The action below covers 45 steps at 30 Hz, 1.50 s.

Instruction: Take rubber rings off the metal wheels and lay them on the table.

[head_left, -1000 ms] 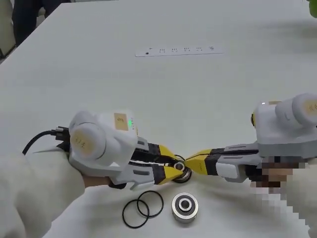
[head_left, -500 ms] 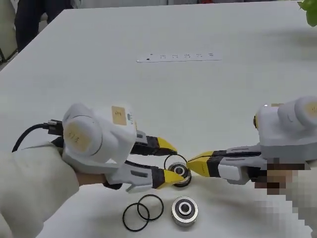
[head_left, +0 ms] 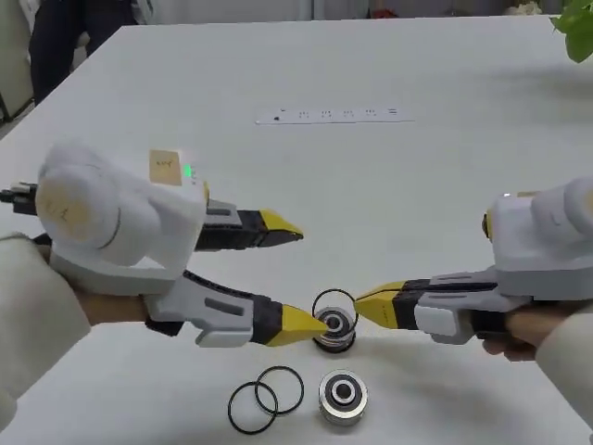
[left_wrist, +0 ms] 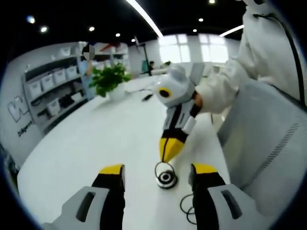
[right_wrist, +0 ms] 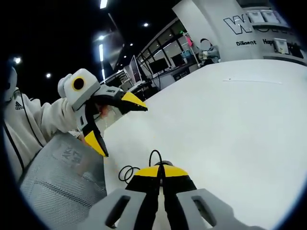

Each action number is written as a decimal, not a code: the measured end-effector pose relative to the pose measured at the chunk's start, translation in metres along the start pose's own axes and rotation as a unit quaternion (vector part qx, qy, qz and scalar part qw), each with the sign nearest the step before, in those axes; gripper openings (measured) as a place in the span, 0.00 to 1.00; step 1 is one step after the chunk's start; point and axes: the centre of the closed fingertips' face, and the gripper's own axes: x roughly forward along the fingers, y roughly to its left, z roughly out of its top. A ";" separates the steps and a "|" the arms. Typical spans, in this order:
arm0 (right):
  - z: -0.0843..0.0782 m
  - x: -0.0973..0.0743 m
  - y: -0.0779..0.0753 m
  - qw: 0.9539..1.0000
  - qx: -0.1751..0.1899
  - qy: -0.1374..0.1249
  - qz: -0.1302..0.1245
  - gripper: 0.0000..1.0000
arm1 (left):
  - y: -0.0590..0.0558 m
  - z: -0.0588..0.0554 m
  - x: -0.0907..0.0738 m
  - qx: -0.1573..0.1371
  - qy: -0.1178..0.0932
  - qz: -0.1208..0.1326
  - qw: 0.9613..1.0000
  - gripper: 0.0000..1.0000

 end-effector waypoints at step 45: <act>0.026 -0.010 0.033 0.999 -0.031 0.006 0.018 0.00 | 0.008 -0.025 -0.151 -0.036 0.001 0.147 0.989 0.74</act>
